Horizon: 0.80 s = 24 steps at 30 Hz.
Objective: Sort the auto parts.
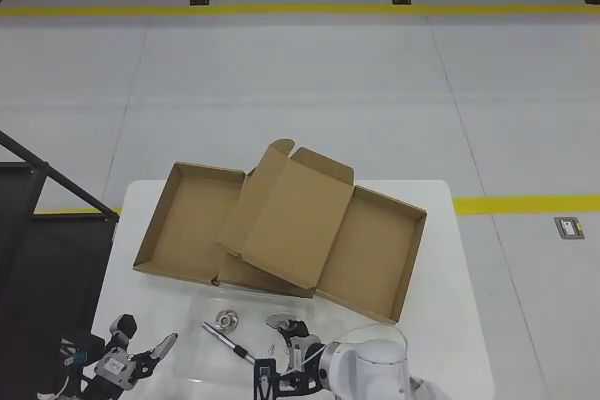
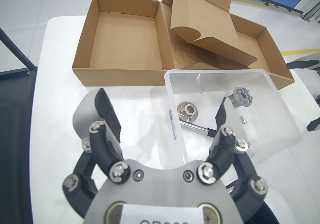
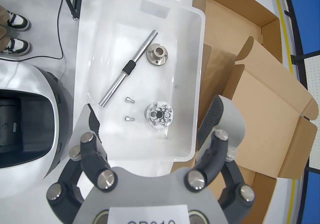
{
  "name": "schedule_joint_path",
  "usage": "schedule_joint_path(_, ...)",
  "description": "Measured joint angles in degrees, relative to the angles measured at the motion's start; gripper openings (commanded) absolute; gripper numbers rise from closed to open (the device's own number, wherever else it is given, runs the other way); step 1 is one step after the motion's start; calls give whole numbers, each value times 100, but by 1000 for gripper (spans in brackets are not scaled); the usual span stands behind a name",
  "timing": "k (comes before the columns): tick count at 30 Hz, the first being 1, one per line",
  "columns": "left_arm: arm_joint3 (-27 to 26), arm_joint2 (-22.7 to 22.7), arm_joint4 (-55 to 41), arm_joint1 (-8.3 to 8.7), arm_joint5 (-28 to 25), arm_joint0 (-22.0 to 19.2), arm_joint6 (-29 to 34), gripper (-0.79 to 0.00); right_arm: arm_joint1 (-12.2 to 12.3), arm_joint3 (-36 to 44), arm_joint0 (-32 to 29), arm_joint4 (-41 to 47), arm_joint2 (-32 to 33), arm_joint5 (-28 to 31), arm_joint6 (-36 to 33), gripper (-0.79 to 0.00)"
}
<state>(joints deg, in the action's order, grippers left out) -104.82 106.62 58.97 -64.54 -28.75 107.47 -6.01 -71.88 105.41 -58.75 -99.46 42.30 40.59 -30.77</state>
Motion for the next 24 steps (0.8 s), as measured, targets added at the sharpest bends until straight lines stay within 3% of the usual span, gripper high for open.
schedule_joint_path(10,0,0,0,0,0,0,0,0,-499,-1247,1121,693,-759,129,-1028,0)
schedule_joint_path(24,0,0,0,0,0,0,0,0,-974,-2357,1810,1302,-1222,80,-1703,0)
